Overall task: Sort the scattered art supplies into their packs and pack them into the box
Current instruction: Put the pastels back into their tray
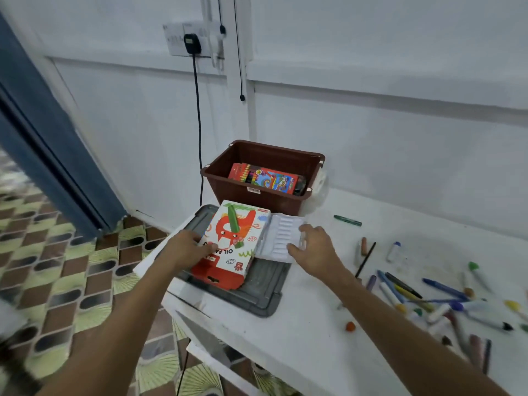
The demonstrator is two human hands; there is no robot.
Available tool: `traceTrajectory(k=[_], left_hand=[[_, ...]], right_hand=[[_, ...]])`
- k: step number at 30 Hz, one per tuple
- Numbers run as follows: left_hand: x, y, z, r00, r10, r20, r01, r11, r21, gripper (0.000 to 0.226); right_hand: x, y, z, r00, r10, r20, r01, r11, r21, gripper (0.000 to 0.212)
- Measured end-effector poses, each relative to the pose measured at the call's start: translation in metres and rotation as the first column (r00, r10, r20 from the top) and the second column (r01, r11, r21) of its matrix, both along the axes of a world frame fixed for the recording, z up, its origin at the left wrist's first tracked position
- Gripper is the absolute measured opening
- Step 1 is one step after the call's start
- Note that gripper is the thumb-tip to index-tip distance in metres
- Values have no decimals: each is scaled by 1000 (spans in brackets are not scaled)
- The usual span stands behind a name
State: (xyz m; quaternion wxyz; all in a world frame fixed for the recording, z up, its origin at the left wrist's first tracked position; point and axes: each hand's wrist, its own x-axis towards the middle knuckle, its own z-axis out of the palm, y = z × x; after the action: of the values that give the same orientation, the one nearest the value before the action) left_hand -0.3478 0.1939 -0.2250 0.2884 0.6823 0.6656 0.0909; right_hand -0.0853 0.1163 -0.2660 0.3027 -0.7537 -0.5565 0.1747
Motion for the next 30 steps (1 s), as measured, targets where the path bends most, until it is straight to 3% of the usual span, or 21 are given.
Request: traceTrajectory(k=[3,5,7,10,14,16,20,22,25,27,30], left_hand=[[-4,4,-3,996,83,15,-83,996,39,36],[-1,5,-3,994,100,-44,-96,992,82,42],[6,4,-4,990,117,-74,-102,979,178,50],[25,-3,-7,990,51,-130,-12,958,286,53],[49,-9,-6,983,-96,-158,128,969,209,47],[61,-12,-8,969,-134,-206,184,951,247,46],[101,-36,2,973,-228,27,205,917,343,36],[125,-49,9,938,-265,223,220,953,209,30],[155,-62,15,815,-225,534,288,957,-37,23],[173,-68,13,762,-268,589,364,930,-48,13],[200,-82,10,745,-329,580,406,914,-3,11]], right_hand=[[5,3,4,958,-128,-257,75,975,-208,55],[6,4,7,843,-191,-503,56,961,-271,46],[9,3,7,752,-200,-628,21,960,-280,34],[19,-4,12,664,-210,-717,33,967,-253,27],[47,-22,23,607,-196,-770,29,974,-225,27],[64,-37,30,607,-160,-779,6,980,-197,21],[94,-71,36,601,-114,-791,43,993,-110,22],[108,-87,35,578,-100,-810,72,995,-71,26],[125,-115,36,559,-93,-824,100,994,-44,26],[135,-136,37,595,-107,-796,154,988,-18,25],[152,-171,36,746,-207,-634,296,954,37,23]])
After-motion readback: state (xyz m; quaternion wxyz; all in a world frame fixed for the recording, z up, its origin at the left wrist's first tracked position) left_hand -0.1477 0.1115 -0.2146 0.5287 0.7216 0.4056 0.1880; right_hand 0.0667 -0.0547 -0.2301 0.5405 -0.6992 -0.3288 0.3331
